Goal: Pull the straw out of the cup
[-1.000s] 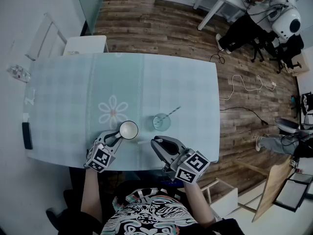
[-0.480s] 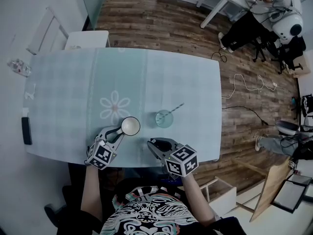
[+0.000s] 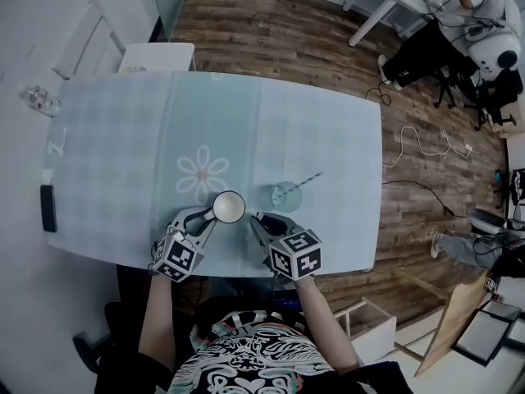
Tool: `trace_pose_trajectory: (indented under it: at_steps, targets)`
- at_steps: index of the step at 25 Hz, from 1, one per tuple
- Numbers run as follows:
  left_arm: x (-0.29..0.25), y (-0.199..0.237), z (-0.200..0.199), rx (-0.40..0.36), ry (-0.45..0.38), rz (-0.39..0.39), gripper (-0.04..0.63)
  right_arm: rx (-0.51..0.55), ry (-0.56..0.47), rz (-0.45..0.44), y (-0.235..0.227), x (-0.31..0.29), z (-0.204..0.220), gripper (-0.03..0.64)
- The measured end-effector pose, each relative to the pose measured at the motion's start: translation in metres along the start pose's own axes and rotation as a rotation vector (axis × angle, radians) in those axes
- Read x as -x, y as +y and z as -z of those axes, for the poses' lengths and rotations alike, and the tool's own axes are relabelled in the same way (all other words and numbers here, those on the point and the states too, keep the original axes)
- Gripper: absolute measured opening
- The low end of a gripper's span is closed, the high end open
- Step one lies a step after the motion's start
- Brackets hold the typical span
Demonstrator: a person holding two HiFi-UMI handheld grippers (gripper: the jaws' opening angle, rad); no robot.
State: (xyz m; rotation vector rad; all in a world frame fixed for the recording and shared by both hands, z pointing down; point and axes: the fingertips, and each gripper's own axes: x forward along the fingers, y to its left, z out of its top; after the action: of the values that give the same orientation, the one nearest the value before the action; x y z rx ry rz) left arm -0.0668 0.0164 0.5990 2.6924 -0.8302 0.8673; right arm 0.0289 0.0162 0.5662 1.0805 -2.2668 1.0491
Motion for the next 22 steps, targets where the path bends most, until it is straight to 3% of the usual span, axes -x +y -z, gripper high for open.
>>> trace_pose_trajectory:
  at_steps: [4, 12, 22]
  targets:
    - [0.005, 0.0, 0.002, 0.018, -0.012, -0.006, 0.103, 0.075, -0.054, 0.086, -0.01, -0.008, -0.005, 0.074]
    - [0.011, 0.001, 0.006, 0.032, -0.007, -0.007, 0.102, 0.096, -0.073, 0.168, -0.023, -0.021, 0.001, 0.072]
    - [0.016, 0.003, 0.004, 0.094, -0.04, -0.044, 0.101, 0.108, -0.093, 0.206, -0.025, -0.034, 0.007, 0.072]
